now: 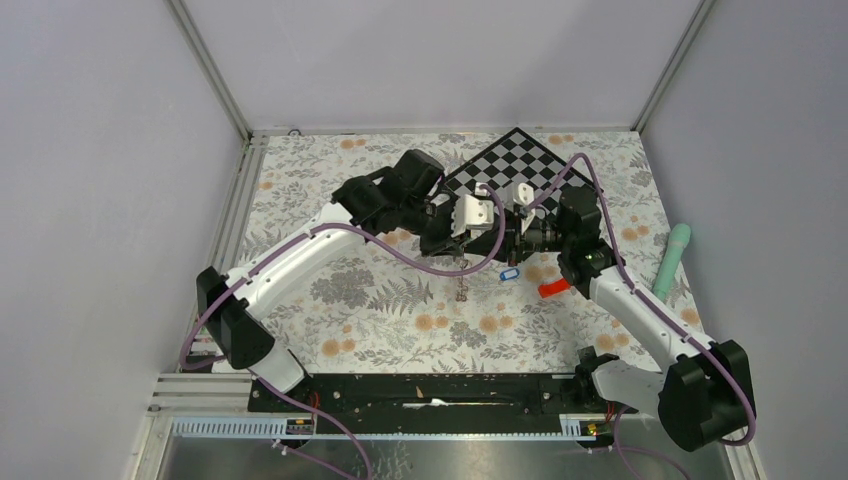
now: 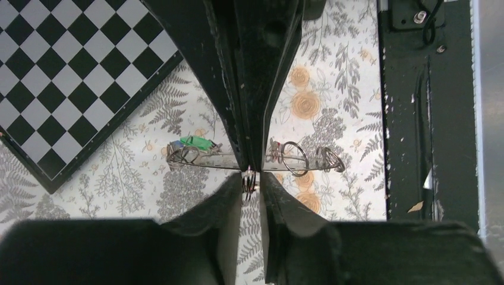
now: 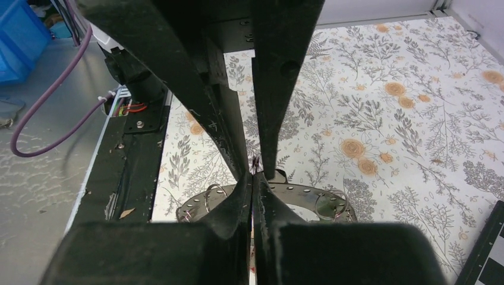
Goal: Put the keys on the keyring
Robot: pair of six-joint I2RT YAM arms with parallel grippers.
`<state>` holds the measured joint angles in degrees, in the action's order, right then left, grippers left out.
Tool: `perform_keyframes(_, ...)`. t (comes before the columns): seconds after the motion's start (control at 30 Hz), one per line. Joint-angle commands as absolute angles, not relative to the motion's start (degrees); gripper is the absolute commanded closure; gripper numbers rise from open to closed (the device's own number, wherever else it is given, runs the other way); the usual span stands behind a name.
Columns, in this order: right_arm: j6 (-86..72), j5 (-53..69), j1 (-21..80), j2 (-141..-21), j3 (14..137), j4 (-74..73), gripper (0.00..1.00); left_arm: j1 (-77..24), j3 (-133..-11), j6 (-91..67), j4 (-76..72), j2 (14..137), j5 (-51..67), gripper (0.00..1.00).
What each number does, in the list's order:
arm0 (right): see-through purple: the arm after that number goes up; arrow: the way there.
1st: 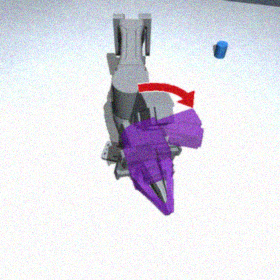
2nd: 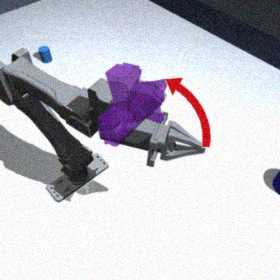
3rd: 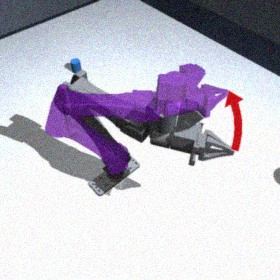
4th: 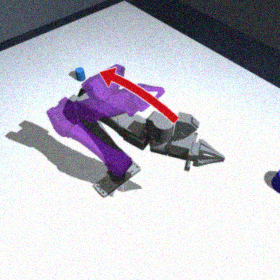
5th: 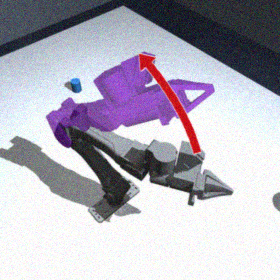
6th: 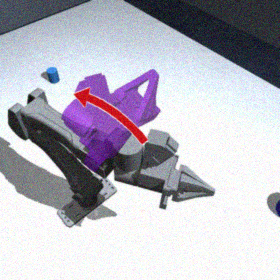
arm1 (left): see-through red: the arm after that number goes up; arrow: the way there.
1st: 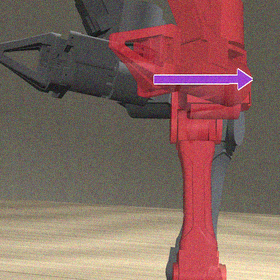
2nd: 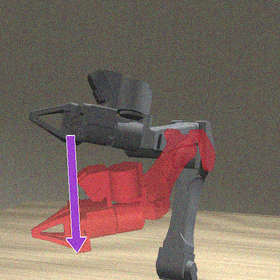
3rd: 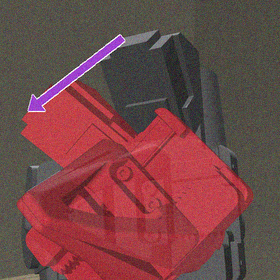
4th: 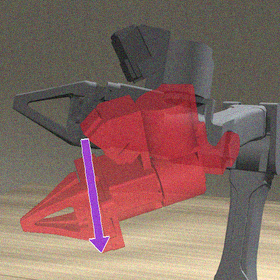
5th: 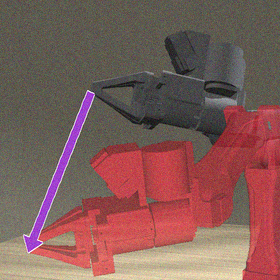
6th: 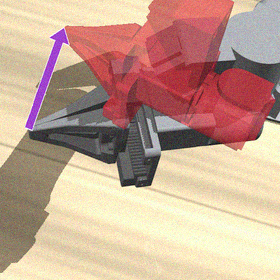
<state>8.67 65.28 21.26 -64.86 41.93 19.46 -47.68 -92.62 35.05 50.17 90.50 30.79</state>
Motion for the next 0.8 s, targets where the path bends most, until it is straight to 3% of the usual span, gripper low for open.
perform_keyframes(0.0,3.53,66.75,20.94,-64.79,43.23,26.95,1.0,-46.71,-92.89,34.39,43.74,88.43,35.34,0.68)
perform_keyframes(0.13,-3.8,66.73,20.29,-65.46,44.08,33.34,1.0,-42.62,-89.69,35.04,40.22,85.66,40.08,0.54)
perform_keyframes(0.3,-11.59,66.62,19.29,-66.39,44.15,40.42,1.0,-39.99,-86.43,36.53,37.51,82.45,41.43,0.49)
perform_keyframes(0.63,-15.46,66.62,18.29,-66.63,42.86,45.15,1.0,-39.7,-84.0,36.66,33.97,81.59,43.98,0.54)
perform_keyframes(0.77,-15.63,66.46,18.19,-66.65,42.63,45.26,1.0,-39.72,-84.49,36.31,33.47,82.49,45.26,0.65)
